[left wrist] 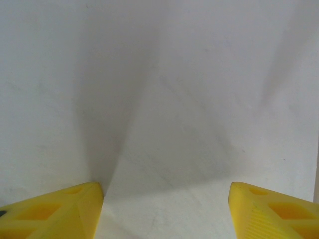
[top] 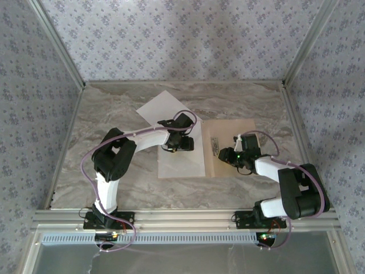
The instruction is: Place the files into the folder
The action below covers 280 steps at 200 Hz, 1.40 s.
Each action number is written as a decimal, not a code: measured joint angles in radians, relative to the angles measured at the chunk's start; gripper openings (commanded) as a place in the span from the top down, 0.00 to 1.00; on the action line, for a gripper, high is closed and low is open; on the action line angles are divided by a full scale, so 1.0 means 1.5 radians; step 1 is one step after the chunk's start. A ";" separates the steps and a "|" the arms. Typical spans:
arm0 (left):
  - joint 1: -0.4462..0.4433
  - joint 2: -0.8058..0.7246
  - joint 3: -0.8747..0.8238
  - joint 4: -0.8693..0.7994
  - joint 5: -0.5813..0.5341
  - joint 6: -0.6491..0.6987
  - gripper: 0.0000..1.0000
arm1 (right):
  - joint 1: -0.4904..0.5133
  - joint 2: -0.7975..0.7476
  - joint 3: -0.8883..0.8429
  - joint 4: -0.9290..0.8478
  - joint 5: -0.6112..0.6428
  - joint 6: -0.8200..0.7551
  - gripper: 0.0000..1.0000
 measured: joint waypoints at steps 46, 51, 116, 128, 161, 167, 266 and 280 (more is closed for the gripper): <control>-0.012 -0.004 0.015 -0.041 -0.037 0.036 0.26 | 0.005 -0.001 -0.002 0.003 0.001 0.004 0.63; -0.016 -0.004 0.021 -0.048 -0.044 0.043 0.25 | 0.006 -0.001 -0.002 0.003 0.002 0.004 0.63; -0.048 0.003 0.086 -0.077 -0.123 0.119 0.19 | 0.014 -0.001 -0.002 0.005 0.006 0.006 0.63; -0.048 0.012 0.091 -0.078 -0.129 0.131 0.17 | 0.015 -0.001 -0.002 0.005 0.006 0.006 0.63; -0.047 0.047 0.094 -0.078 -0.142 0.156 0.17 | 0.018 -0.001 -0.002 0.005 0.006 0.006 0.63; -0.047 0.053 0.094 -0.078 -0.143 0.158 0.17 | 0.018 -0.001 -0.002 0.005 0.006 0.007 0.63; -0.047 0.063 0.089 -0.069 -0.157 0.147 0.18 | 0.021 -0.001 -0.003 0.007 0.006 0.011 0.63; -0.047 0.058 0.081 -0.065 -0.157 0.144 0.18 | 0.022 -0.002 -0.003 0.008 0.005 0.011 0.63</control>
